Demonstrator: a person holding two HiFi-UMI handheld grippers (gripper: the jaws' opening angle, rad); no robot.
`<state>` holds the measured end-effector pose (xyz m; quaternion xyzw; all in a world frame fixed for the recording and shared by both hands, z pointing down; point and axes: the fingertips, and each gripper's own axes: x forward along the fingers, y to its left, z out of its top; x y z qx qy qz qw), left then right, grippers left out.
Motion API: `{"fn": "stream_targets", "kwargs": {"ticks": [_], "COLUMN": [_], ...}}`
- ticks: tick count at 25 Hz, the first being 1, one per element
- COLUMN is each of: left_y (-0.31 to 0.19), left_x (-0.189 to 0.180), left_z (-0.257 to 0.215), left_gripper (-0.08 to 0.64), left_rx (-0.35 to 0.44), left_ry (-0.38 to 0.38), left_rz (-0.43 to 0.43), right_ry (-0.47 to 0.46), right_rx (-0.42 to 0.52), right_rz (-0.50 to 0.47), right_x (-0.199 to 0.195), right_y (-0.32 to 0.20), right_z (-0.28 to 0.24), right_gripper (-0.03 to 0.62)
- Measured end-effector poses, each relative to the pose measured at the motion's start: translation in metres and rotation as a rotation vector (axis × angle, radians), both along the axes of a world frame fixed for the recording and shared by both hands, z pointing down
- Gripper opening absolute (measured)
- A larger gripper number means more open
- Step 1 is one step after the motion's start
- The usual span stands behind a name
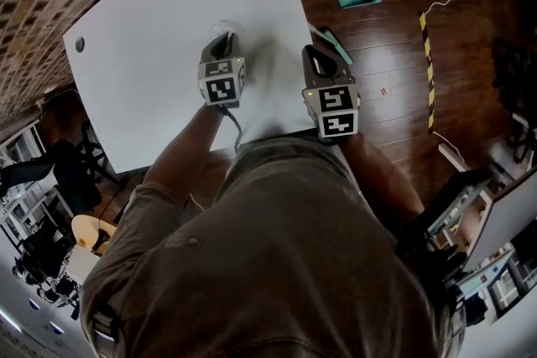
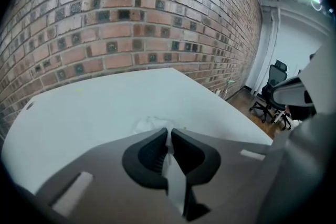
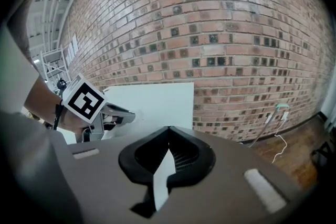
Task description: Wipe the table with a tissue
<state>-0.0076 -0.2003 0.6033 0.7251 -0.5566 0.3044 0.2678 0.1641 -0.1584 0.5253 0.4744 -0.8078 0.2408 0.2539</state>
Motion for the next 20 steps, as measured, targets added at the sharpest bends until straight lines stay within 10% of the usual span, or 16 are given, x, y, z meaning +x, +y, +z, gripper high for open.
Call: {"fn": "stream_targets", "kwargs": {"ticks": [20], "left_y": [0.005], "left_x": [0.069], "left_z": [0.005], "left_gripper": [0.015], "left_rx": [-0.044], "left_ry": [0.036], "left_rz": [0.131], "right_ry": [0.011], "right_rx": [0.005], "right_rz": [0.063], "right_x": [0.040], "right_y": [0.005], "right_z": [-0.004], "right_gripper": [0.014]}}
